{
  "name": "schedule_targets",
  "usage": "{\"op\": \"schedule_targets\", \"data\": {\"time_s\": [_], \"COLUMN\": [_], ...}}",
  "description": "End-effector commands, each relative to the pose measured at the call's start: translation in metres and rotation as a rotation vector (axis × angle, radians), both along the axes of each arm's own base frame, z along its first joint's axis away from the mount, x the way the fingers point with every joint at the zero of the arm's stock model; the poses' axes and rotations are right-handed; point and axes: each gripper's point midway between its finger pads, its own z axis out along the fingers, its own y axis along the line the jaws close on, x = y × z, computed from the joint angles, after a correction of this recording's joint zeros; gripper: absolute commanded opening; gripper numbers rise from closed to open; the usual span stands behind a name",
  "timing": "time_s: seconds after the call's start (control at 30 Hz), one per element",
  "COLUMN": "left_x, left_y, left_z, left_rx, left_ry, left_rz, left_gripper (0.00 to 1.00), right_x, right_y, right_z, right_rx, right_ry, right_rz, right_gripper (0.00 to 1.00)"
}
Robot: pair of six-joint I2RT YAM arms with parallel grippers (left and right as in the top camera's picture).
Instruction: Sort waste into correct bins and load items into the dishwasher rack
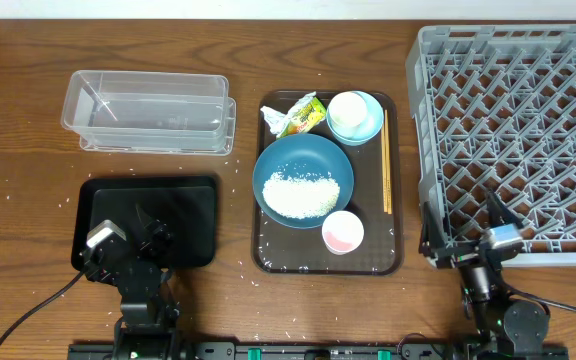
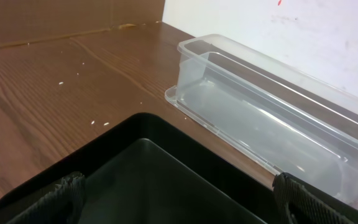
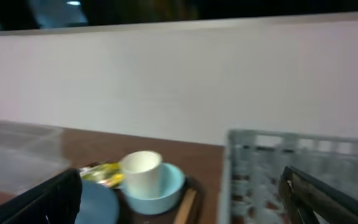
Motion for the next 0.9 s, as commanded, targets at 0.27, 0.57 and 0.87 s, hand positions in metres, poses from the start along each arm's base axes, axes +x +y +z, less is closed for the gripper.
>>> {"op": "schedule_targets", "data": {"time_s": [0.27,0.57,0.87], "left_x": [-0.005,-0.005,-0.005], "left_y": [0.003,0.003,0.003], "left_z": [-0.015,-0.015,-0.015], "left_rx": [0.007,0.007,0.008], "left_ry": [0.052,0.052,0.052], "left_rz": [0.018,0.018,0.019], "left_gripper": [0.98,0.98,0.98], "right_x": [-0.016,-0.034,0.030], "right_y": [-0.002,0.013,0.055], "right_z": [0.055,0.105,0.141], "right_rx": [0.195,0.196,-0.080], "right_ry": [-0.181,-0.351,-0.138], "right_rz": [0.053,0.176,0.342], "right_gripper": [0.99,0.99,0.99]}}
